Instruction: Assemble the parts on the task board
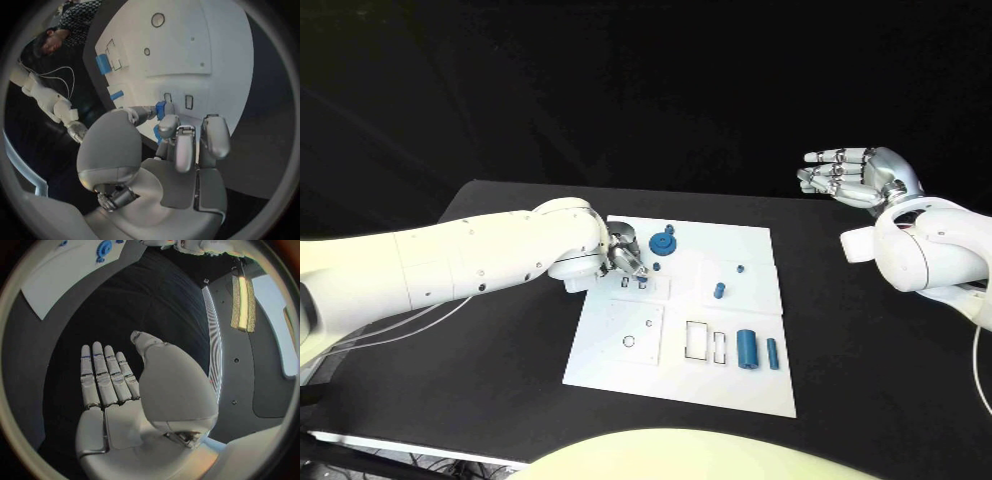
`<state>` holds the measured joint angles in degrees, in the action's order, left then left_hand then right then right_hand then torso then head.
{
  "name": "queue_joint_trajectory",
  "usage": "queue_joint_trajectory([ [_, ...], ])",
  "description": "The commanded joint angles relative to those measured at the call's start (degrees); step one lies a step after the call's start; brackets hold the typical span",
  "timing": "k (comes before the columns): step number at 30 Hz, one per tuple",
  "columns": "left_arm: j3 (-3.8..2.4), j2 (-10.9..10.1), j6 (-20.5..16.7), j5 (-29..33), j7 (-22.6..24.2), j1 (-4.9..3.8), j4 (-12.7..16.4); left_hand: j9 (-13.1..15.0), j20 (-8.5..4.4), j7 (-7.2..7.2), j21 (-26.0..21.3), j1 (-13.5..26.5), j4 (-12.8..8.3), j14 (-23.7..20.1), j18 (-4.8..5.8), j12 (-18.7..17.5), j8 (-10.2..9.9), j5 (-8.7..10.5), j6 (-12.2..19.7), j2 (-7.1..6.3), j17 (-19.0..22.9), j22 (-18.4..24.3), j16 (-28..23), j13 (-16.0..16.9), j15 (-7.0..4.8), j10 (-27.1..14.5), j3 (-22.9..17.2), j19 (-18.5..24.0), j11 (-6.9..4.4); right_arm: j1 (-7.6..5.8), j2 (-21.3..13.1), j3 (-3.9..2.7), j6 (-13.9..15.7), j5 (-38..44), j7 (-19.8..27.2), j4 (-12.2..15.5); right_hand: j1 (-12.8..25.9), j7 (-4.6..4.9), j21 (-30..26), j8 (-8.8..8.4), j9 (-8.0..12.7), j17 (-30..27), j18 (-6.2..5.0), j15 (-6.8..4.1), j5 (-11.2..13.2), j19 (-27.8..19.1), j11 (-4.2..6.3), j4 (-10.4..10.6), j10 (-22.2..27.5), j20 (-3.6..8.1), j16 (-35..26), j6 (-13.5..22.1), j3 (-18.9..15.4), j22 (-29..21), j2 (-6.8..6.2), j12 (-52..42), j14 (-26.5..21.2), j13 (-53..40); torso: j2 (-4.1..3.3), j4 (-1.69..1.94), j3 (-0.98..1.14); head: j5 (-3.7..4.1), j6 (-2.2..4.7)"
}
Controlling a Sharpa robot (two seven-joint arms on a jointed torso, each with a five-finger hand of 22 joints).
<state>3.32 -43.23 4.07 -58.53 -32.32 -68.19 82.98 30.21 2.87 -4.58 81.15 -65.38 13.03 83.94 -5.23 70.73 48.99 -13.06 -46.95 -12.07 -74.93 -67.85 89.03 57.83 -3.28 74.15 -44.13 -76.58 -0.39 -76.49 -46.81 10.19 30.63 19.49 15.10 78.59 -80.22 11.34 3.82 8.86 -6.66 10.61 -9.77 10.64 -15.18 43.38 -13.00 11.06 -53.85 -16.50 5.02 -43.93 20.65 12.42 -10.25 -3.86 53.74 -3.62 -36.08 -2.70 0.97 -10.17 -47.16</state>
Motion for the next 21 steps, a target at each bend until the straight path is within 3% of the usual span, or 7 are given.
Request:
queue_joint_trajectory([
  [1,-0.02,0.19,2.56,-1.44,-0.43,0.03,-0.10,0.33,0.06,0.63,0.33,0.04,-11.68,5.51,0.56,0.26,0.24,-0.23,-0.86,0.23,-13.31,-0.05,0.20,0.09,-0.30,0.38,-11.98,-0.27,-0.02,0.03,0.04,-0.01,-0.73,0.40,0.80,-0.03,0.00,5.01,0.13,0.10,0.02,-0.06,-0.08,0.03,0.16,0.40,0.10,-0.34,-0.41,-0.03,-0.17,0.14,-0.14,-0.07,0.34,0.00,0.24,-0.04,-0.01,-0.04,0.02,-0.02,-0.16],
  [4,-0.02,0.31,3.10,-1.85,-0.72,0.03,-0.26,0.32,0.05,0.64,0.37,0.03,-11.74,5.54,0.59,0.29,0.24,-0.26,-0.87,0.20,-13.41,-0.16,0.24,0.14,-0.30,0.41,-11.99,-0.34,-0.03,0.03,0.04,-0.01,-0.56,0.55,0.67,-0.10,0.11,5.03,0.10,0.04,0.04,-0.14,-0.08,0.04,0.16,0.39,0.08,-0.34,-0.38,-0.03,-0.25,0.07,-0.15,-0.19,0.42,0.05,0.23,-0.03,-0.02,0.02,-0.02,0.62,-0.36],
  [21,-0.03,0.75,4.60,-2.58,-0.86,0.03,-0.38,0.31,0.04,0.65,0.40,0.03,-11.81,5.57,0.60,0.31,0.23,-0.31,-0.88,0.16,-13.51,-0.22,0.28,0.20,-0.32,0.46,-12.03,-0.38,-0.04,0.12,0.21,-0.01,-0.67,1.06,0.44,-0.35,0.14,5.03,0.09,0.06,0.02,-0.16,-0.08,0.04,0.16,0.40,0.08,-0.34,-0.38,-0.03,-0.26,-0.07,-0.16,-0.21,0.43,0.06,0.24,-0.02,0.02,0.06,0.00,0.25,-0.35],
])
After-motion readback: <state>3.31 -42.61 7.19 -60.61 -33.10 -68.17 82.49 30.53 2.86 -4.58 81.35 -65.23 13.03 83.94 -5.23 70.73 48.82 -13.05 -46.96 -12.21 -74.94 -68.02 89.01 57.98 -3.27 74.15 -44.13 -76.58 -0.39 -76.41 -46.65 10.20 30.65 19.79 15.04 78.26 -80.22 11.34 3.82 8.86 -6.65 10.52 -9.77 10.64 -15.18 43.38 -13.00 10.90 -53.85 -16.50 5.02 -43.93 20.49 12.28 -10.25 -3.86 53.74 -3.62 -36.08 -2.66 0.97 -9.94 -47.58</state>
